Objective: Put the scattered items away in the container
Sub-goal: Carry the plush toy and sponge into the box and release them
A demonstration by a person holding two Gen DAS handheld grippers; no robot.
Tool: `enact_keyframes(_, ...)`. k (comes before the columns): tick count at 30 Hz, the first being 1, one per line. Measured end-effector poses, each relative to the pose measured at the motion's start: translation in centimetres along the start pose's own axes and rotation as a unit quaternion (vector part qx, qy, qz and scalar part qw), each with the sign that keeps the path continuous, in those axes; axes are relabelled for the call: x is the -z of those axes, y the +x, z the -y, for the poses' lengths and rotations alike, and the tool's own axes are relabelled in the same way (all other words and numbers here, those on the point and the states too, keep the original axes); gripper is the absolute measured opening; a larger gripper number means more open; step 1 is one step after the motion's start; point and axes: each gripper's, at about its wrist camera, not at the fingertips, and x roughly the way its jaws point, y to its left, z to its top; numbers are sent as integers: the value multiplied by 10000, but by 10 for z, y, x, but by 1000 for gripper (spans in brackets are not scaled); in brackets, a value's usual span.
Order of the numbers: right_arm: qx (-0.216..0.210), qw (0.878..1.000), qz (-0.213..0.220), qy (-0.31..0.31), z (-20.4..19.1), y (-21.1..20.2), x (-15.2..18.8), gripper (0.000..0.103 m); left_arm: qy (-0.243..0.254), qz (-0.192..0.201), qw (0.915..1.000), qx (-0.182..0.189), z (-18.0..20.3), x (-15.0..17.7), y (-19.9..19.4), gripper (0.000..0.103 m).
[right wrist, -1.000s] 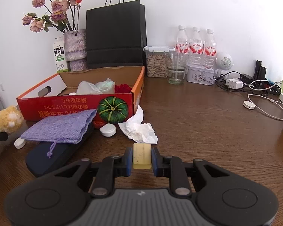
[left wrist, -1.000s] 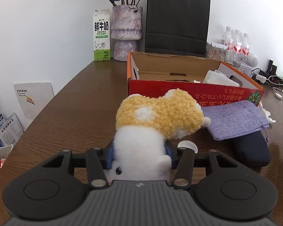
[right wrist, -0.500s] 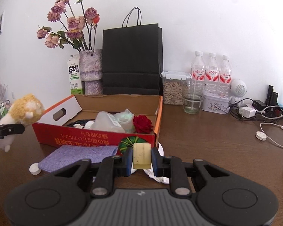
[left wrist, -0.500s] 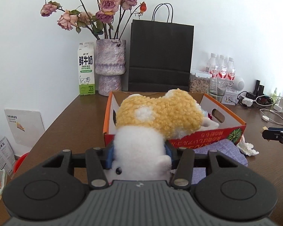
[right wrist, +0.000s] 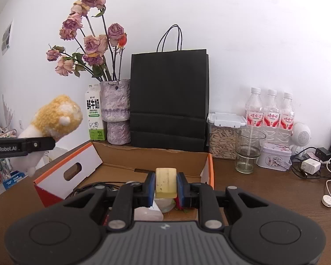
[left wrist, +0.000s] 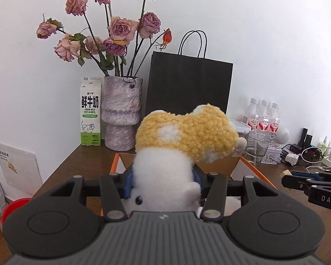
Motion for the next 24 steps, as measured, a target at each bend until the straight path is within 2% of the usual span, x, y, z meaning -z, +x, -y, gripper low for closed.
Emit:
enact_keyframes(8, -83, 9998, -86, 156, 2, 54, -10, 20, -20, -279, 9996, 2, 4, 1, 53, 51)
enact_keyframes(13, -76, 9996, -266, 83, 6, 82, -7, 20, 45, -516, 9986, -130, 0, 9, 81, 51)
enact_keyframes(18, -66, 9988, -490, -10, 7, 97, 3, 20, 110, -773, 9966, -249, -4, 19, 97, 51)
enact_keyframes(24, -76, 9985, -536, -27, 6, 97, 6, 20, 214, -841, 9959, -272, -2, 25, 101, 52)
